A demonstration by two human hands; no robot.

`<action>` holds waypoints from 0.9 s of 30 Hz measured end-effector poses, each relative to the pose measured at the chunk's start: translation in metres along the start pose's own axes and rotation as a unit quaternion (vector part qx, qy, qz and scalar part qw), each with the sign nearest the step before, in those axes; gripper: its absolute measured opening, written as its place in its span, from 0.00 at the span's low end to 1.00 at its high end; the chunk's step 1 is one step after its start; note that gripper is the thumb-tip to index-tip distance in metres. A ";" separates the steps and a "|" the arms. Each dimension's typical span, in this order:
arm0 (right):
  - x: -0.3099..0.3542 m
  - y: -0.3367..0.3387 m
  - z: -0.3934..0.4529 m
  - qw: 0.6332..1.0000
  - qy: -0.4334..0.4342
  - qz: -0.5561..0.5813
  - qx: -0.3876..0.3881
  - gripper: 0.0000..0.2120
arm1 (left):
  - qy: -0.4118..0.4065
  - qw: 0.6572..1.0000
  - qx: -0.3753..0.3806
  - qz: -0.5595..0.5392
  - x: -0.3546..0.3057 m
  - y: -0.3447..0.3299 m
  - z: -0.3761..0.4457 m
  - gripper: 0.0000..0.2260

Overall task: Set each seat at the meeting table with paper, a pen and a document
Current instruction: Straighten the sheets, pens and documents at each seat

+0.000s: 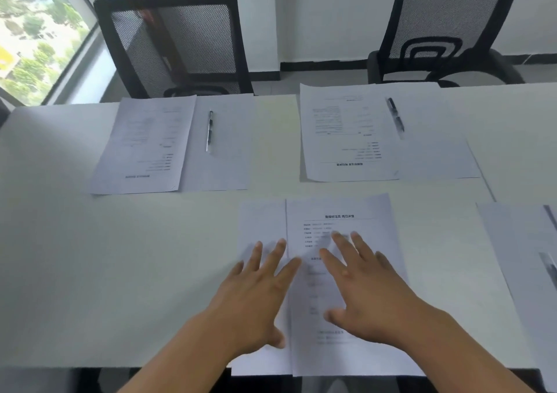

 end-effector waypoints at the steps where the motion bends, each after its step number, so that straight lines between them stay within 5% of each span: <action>1: -0.001 -0.003 0.002 1.000 -0.002 -0.001 0.003 0.51 | 0.000 1.000 0.002 -0.002 0.000 -0.003 0.002 0.60; 27: -0.012 -0.028 -0.012 0.999 -0.024 0.000 0.029 0.55 | 0.026 1.000 -0.001 -0.001 -0.006 -0.028 -0.010 0.58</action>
Point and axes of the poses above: each hand's wrist, its own z-axis towards the middle knuckle, its own y-axis out of the back of the hand, x = y × z, the point moved 2 cm from there along z, towards the middle knuckle, and after that the axes turned 13 degrees about -x, right-handed, at the moved point
